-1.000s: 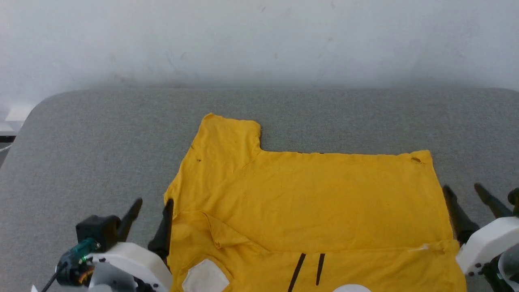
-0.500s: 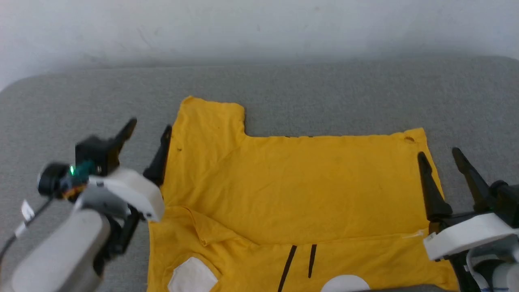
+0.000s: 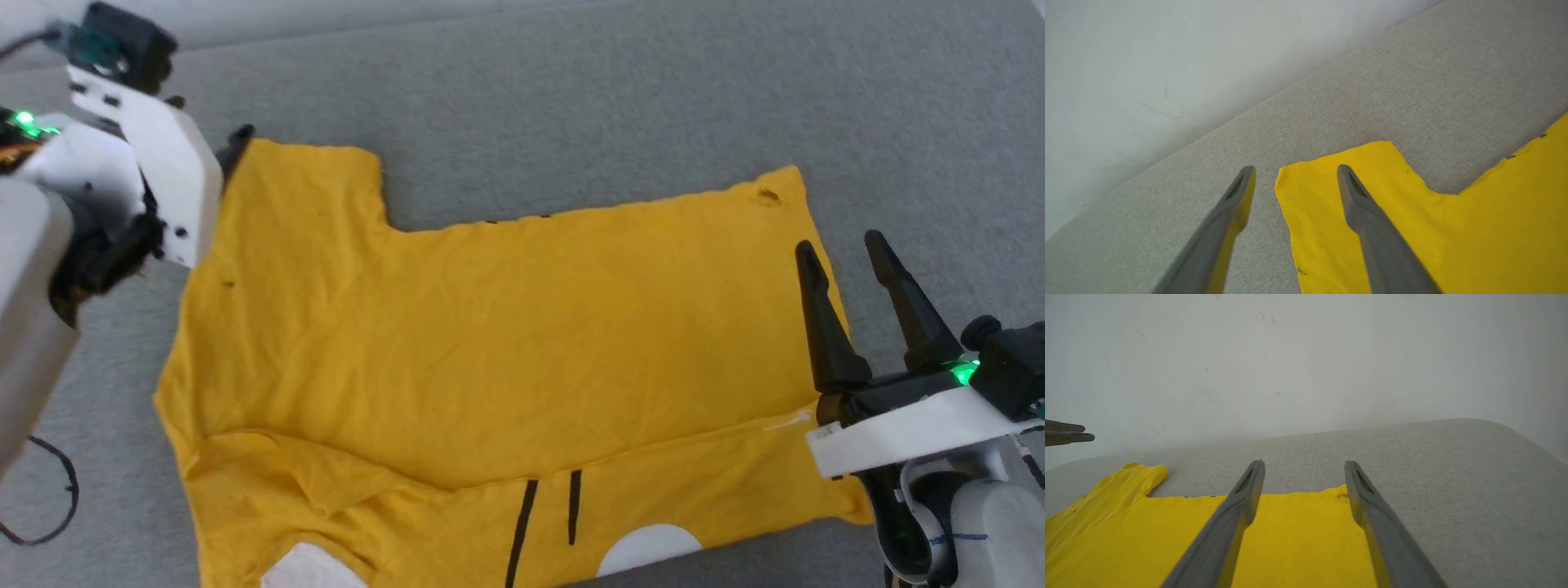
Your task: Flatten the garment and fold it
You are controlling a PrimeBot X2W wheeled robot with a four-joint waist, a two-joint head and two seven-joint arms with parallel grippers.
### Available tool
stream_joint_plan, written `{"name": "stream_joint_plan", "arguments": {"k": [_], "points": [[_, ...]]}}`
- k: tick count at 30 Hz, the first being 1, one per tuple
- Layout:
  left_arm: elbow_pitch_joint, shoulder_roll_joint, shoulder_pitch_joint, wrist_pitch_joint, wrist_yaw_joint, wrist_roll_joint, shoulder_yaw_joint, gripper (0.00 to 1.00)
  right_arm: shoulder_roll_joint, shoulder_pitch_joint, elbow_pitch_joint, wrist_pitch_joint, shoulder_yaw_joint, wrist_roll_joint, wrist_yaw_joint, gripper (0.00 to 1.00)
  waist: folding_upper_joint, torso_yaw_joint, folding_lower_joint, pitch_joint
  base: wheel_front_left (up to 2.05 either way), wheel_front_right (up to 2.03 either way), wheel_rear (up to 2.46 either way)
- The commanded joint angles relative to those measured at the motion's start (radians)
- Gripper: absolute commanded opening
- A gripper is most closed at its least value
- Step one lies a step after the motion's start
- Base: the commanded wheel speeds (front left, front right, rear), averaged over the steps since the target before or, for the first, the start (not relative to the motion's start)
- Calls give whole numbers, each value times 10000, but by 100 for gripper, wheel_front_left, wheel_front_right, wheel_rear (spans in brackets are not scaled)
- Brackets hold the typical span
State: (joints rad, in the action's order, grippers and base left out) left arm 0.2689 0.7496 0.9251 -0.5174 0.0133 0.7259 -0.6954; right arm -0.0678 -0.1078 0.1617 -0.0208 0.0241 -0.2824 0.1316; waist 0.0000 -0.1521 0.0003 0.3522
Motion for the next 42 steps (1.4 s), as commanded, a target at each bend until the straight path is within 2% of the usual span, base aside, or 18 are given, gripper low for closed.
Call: {"name": "stream_joint_plan", "arguments": {"k": [1, 8, 16, 17, 18, 19, 23, 27, 30, 36, 37, 42], "points": [[337, 45, 329, -344, 104, 145, -29, 100, 49, -205, -11, -98, 65, -37, -9, 100, 0, -978, -3, 993, 0, 0, 0], [1885, 347, 983, -2256, 326, 948, 76, 100, 80, -87, -245, -416, 294, 259, -9, 100, 0, -1546, -3, 1355, 0, 0, 0], [2294, 758, 752, -3387, 173, 1335, 5, 100, 119, 103, -539, -554, 340, 453, -9, 100, 0, -1719, -3, 1510, 0, 0, 0], [2252, 792, 684, -3474, 233, 1413, -8, 71, 122, 108, -573, -559, 331, 457, -9, 100, 0, -1722, -3, 1519, 0, 0, 0], [2202, 808, 632, -3558, 254, 1500, -3, 13, 125, 110, -600, -562, 311, 470, -9, 100, 0, -1709, -3, 1537, 0, 0, 0], [2130, 801, 590, -3635, 286, 1602, 7, 0, 128, 107, -621, -570, 288, 480, -9, 100, 0, -1685, -3, 1557, 0, 0, 0], [1874, 731, 580, -3378, 204, 1681, 128, 0, 136, 49, -724, -543, 284, 523, -9, 100, 0, -1532, -3, 1575, 0, 0, 0], [1718, 607, 565, -2431, -6, 1192, 110, 0, 12, -73, -731, -449, 290, 490, -9, 100, 0, -1268, -3, 1304, 0, 0, 0], [1575, 366, 363, -1535, -77, 1017, 146, 0, -418, -183, -664, -62, 194, 385, -9, 100, 0, -963, -3, 919, 0, 0, 0], [1126, -157, -366, 368, -306, 660, 139, 0, -2192, -777, -614, 2211, 523, -166, -9, 100, 0, -150, -3, 157, 0, 0, 0], [1126, -157, -366, 368, -306, 660, 139, 0, -2192, -777, -614, 2211, 523, -166, -9, 100, 0, -150, -3, 157, 0, 0, 0], [98, -409, -913, 1318, -427, 246, -120, 0, -3926, -1671, -754, 4504, 950, -1150, -9, 100, 0, 697, -3, -54, 0, 0, 0]]}}
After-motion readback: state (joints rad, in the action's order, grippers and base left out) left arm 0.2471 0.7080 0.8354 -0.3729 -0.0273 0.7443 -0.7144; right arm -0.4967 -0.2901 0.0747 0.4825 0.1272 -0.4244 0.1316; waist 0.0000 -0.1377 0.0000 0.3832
